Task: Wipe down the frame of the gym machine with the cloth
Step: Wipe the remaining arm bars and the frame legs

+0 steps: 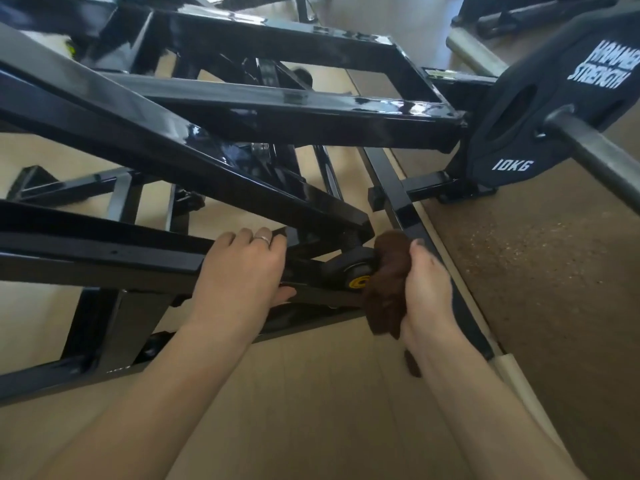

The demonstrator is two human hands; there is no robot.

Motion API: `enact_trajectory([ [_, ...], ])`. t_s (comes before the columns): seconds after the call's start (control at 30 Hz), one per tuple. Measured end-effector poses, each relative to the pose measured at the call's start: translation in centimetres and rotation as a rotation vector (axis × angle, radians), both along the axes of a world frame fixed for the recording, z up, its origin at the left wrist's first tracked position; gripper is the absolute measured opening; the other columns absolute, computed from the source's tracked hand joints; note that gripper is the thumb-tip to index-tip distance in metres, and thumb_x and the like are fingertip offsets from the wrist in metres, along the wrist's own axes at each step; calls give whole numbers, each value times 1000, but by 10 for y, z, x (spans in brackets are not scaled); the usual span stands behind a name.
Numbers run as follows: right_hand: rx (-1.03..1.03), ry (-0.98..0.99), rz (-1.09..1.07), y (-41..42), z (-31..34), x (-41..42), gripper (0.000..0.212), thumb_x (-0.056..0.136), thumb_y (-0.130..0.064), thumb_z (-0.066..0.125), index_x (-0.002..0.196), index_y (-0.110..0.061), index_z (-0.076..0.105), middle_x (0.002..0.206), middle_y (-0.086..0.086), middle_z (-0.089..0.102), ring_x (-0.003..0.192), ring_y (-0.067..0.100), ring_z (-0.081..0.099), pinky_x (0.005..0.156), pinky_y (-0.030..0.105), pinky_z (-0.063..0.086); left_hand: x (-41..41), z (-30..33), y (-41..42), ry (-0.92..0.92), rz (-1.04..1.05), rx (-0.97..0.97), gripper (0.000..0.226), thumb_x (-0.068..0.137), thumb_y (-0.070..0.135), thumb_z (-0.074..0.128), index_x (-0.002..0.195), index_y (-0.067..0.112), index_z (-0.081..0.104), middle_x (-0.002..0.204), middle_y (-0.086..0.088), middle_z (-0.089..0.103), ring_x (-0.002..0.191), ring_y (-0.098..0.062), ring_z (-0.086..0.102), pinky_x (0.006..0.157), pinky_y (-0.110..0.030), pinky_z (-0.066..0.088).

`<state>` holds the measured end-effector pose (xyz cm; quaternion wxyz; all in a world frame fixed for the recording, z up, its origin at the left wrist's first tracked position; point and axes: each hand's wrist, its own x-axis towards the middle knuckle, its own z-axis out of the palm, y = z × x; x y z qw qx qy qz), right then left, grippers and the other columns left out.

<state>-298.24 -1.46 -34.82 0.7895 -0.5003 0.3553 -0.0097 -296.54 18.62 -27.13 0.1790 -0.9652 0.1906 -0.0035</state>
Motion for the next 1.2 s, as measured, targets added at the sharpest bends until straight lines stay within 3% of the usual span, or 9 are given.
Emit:
enact_trajectory([
  [0.1,-726,-199,250,19,19,7,32,107,-44,41,94,-25,64,97,-5,59,80,3,60,67,11,49,2,-2,1,20,14,22,63,79,59,76,121,15,63,110,-7,68,102,-27,65,88,-38,51],
  [0.17,-1351,-277,344,35,3,4,31,104,-43,43,104,-24,67,111,-2,57,98,12,53,85,25,46,3,-2,1,37,18,32,61,74,58,82,112,13,66,102,-9,69,95,-27,66,81,-39,52],
  [0.2,-1452,-297,327,39,-8,1,30,103,-42,46,109,-22,68,115,2,58,102,17,52,87,30,43,3,-1,2,44,25,31,60,70,56,85,106,12,67,97,-9,69,89,-28,66,77,-39,52],
  [0.4,-1342,-180,218,37,-9,2,29,104,-37,52,114,-15,68,116,12,59,100,26,57,78,45,58,2,0,-1,105,54,-9,54,66,48,90,98,10,67,96,-12,69,89,-31,66,82,-43,54],
  [0.53,-1528,-145,445,49,18,6,24,104,-37,53,105,-20,70,110,8,59,101,26,54,85,42,50,-1,37,31,72,-66,15,71,68,56,84,118,9,69,114,-12,72,111,-32,66,108,-48,46],
  [0.63,-1531,-171,580,75,31,7,25,104,-38,53,107,-22,72,108,6,60,99,24,54,84,39,47,-6,95,83,-28,57,165,86,62,62,86,122,4,67,120,-20,69,120,-40,61,114,-55,37],
  [0.77,-1279,-121,668,106,36,-1,31,104,-35,52,124,-20,69,122,8,59,112,24,55,95,39,47,-10,156,141,-5,271,309,89,54,69,86,115,6,70,109,-18,72,111,-40,66,109,-56,37],
  [0.93,-1118,-146,619,108,38,-3,33,104,-31,50,129,-17,67,129,8,57,116,23,53,99,39,46,-2,176,143,132,235,421,72,77,93,36,108,30,54,95,13,56,91,-12,59,79,-28,40],
  [1.2,-959,-397,495,179,79,-5,45,103,-41,37,126,-18,68,128,1,58,111,18,58,98,35,52,-1,165,169,81,122,350,79,80,93,28,113,25,54,107,8,61,99,-16,58,93,-31,44],
])
